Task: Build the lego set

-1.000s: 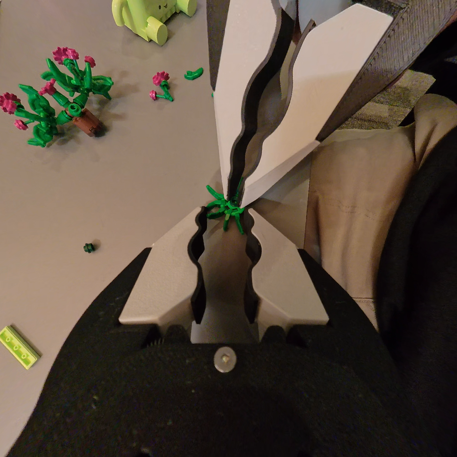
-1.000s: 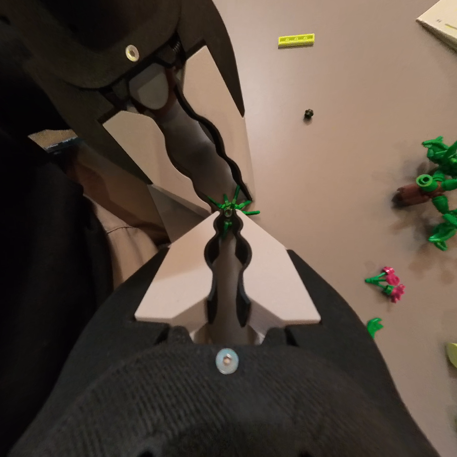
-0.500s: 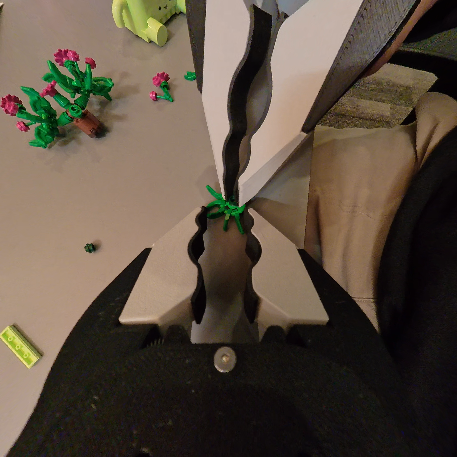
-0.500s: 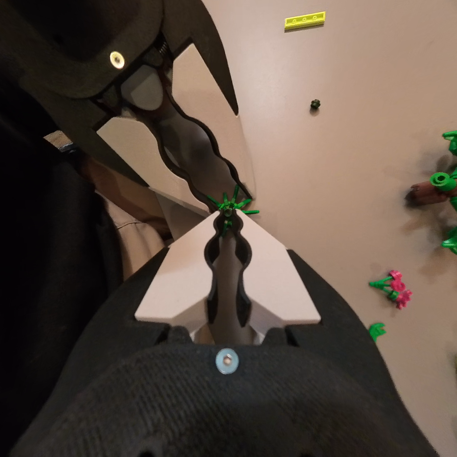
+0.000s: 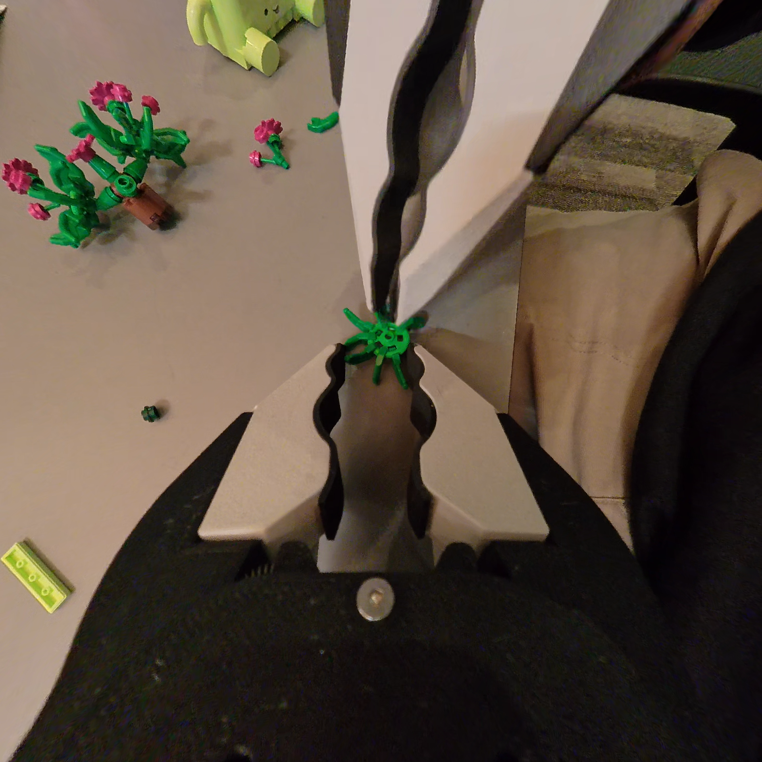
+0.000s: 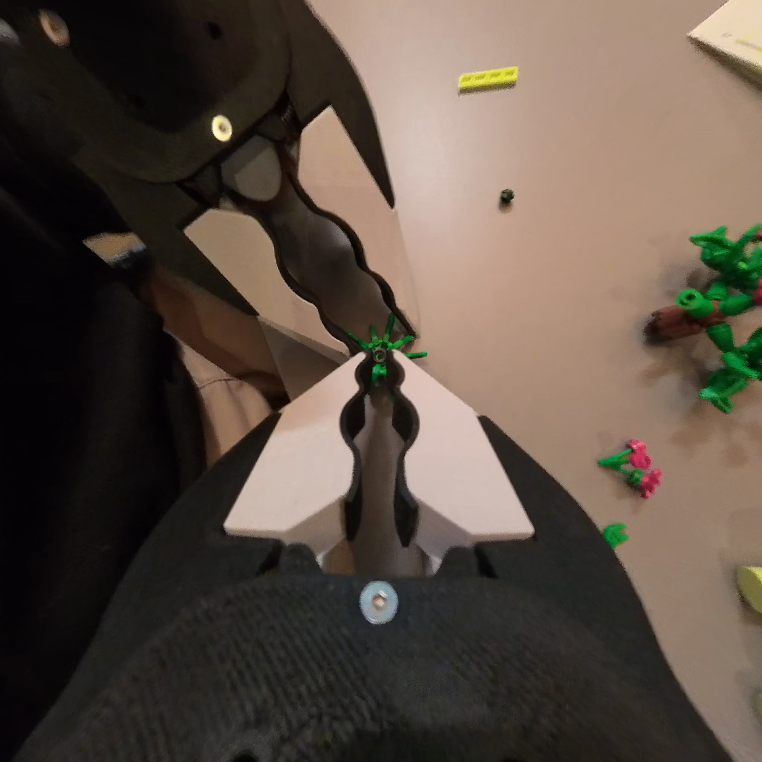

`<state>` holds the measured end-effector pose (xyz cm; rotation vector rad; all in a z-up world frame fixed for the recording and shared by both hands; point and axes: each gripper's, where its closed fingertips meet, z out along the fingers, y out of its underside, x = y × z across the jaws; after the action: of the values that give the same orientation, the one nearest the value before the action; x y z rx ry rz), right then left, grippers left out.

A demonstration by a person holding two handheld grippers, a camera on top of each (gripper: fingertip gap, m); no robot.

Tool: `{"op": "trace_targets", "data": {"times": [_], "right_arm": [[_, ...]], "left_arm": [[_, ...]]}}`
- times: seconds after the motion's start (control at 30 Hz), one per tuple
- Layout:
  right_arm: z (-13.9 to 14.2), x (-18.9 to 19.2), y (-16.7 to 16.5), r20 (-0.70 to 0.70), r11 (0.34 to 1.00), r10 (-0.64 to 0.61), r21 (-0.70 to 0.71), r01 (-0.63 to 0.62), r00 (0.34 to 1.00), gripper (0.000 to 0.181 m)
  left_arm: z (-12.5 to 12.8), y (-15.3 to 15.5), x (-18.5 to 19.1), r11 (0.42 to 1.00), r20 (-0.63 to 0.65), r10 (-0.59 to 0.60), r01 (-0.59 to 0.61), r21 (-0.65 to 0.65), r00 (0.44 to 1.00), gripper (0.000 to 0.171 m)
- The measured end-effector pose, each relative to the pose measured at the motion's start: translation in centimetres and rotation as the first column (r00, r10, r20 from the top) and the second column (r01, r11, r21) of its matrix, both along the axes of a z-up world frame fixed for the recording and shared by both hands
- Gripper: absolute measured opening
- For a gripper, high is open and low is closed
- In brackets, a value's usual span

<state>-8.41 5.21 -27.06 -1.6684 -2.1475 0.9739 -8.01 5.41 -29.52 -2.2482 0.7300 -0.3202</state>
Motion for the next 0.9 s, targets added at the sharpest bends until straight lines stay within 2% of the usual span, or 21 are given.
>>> {"op": "trace_targets", "data": {"times": [0.1,0.17,0.27,0.33,0.43,0.53,0.6,0.63,0.73,0.8,0.9], "right_arm": [[0.2,0.5,1.3,-0.043,0.995,-0.091,-0.036,0.089,0.995,0.004],[0.3,0.8,1.6,-0.073,0.989,-0.138,-0.066,0.133,0.988,0.004],[1.4,0.7,0.9,-0.113,0.949,-0.216,-0.259,0.181,0.970,0.004],[2.9,0.6,0.6,-0.149,0.888,-0.268,-0.422,0.184,0.952,0.004],[6.1,0.8,-0.2,-0.194,0.725,-0.301,-0.682,0.092,0.934,0.005],[9.0,1.6,-0.7,-0.175,0.474,-0.302,-0.881,-0.012,0.937,0.004],[9.7,2.0,-1.0,-0.123,0.329,-0.274,-0.944,-0.027,0.954,0.004],[9.5,2.0,-1.2,-0.102,0.302,-0.261,-0.953,-0.019,0.960,0.004],[8.8,2.3,-2.3,-0.072,0.305,-0.213,-0.952,-0.003,0.974,0.005],[8.9,2.3,-2.3,-0.062,0.283,-0.214,-0.959,0.001,0.975,0.005],[8.6,2.4,-2.5,-0.041,0.282,-0.208,-0.959,0.020,0.977,0.005]], "left_arm": [[-0.1,0.0,0.0,1.000,-0.002,-0.003,0.003,-0.001,1.000,0.030],[-0.1,0.0,0.0,1.000,-0.005,0.000,0.000,-0.003,1.000,0.039],[0.1,0.0,-0.1,1.000,0.009,0.004,-0.004,0.003,1.000,0.050],[0.8,0.2,-0.2,0.999,0.039,0.015,-0.016,0.037,0.999,0.055],[3.9,0.6,-0.1,0.980,0.151,-0.001,-0.029,0.198,0.988,0.052],[8.2,-0.3,1.5,0.940,0.318,-0.123,0.008,0.342,0.940,0.030],[10.1,-0.9,2.3,0.919,0.390,-0.183,0.016,0.393,0.903,0.024],[10.7,-1.1,2.6,0.914,0.415,-0.203,0.020,0.405,0.887,0.023],[11.2,-1.4,3.2,0.909,0.450,-0.237,0.033,0.415,0.861,0.021],[11.3,-1.9,3.6,0.908,0.454,-0.269,0.066,0.414,0.849,0.008],[11.0,-2.1,3.8,0.912,0.451,-0.282,0.090,0.400,0.847,0.006]]}}
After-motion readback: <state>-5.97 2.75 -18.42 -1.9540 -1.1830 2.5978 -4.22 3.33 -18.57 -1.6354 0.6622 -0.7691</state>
